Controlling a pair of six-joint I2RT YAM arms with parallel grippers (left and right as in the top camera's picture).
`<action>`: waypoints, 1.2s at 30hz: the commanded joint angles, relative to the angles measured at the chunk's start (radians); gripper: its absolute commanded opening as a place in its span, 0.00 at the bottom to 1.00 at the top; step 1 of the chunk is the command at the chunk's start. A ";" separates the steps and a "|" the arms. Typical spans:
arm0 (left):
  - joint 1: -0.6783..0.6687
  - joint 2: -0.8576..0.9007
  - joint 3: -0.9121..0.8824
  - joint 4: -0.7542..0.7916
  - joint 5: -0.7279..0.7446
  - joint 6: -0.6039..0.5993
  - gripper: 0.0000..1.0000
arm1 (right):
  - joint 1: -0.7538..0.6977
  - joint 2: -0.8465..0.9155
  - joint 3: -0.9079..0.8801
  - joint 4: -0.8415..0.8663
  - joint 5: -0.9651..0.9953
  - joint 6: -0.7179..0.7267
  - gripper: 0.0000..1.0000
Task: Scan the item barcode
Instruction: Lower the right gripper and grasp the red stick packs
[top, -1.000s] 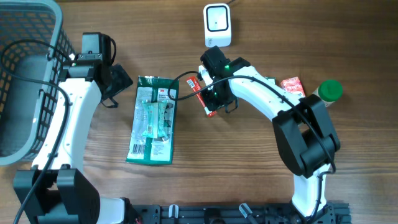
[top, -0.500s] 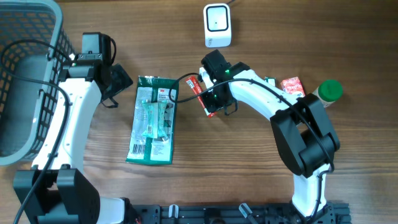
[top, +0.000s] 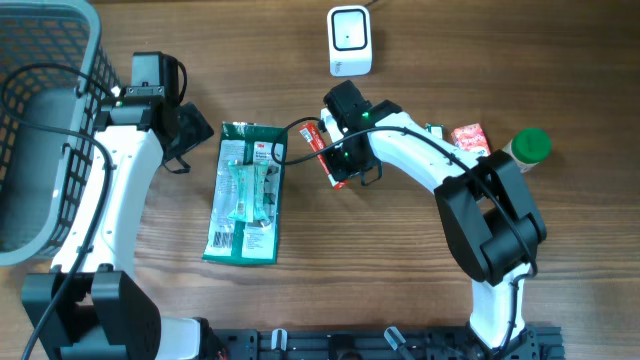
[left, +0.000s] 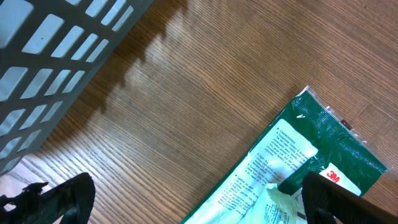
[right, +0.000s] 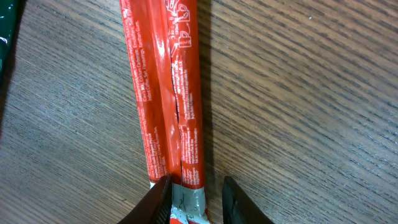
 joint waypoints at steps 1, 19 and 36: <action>0.004 0.006 -0.007 0.000 -0.013 -0.020 1.00 | 0.009 0.025 -0.019 -0.011 -0.005 0.011 0.27; 0.004 0.006 -0.007 0.000 -0.013 -0.020 1.00 | 0.008 0.025 0.063 -0.084 -0.004 0.002 0.33; 0.004 0.006 -0.007 -0.001 -0.013 -0.020 1.00 | 0.017 0.025 0.060 -0.100 -0.011 0.014 0.33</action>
